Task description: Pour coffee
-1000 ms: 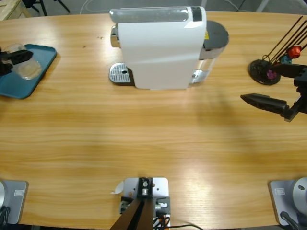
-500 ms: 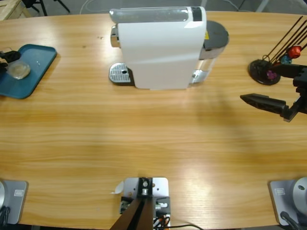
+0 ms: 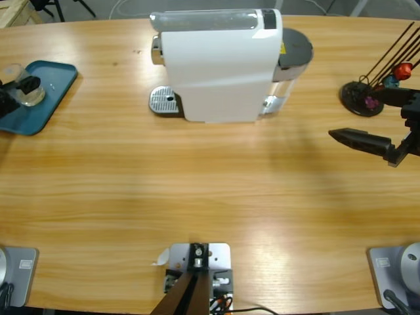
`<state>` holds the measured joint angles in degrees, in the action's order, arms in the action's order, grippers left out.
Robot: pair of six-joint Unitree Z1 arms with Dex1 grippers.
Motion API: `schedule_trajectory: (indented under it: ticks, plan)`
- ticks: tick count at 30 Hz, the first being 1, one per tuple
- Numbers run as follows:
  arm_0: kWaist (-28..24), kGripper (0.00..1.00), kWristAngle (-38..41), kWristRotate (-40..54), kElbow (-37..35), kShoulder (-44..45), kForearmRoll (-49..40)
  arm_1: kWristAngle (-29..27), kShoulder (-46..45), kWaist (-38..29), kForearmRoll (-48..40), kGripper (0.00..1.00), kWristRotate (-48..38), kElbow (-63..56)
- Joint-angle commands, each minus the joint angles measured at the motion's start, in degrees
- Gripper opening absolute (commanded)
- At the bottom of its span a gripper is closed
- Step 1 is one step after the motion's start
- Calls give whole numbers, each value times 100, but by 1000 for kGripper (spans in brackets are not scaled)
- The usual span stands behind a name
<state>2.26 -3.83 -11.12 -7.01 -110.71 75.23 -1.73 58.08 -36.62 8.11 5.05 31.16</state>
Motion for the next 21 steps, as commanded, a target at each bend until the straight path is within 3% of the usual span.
schedule_trajectory:
  ticks: [1, 4, 7, 11, 13, 17, 21]
  plan:
    - [621, 1000, 269, -57, 748, 1884, -169, -108, 137, -56, 6, 1000, -58, -140]
    - [1054, 1000, 439, -64, 319, 3046, -1696, -108, 106, -56, 6, 1000, -60, -147]
    - [1140, 1000, 977, -8, -1013, 4011, -4352, -108, 56, -56, 6, 1000, -64, -156]
    - [1615, 1000, 1299, 205, -2319, 4375, -6330, -108, -17, -56, 6, 1000, -64, -172]
    - [2082, 1000, 1531, 349, -2570, 4380, -6853, -108, -7, -56, -3, 1000, -64, -180]
    - [3515, 1000, 1615, 748, -2272, 3985, -6984, -42, 102, -56, -3, 1000, -49, -166]
    - [4019, 1000, 1671, 769, -2103, 3742, -6941, 6, 171, -56, 15, 1000, -48, -163]
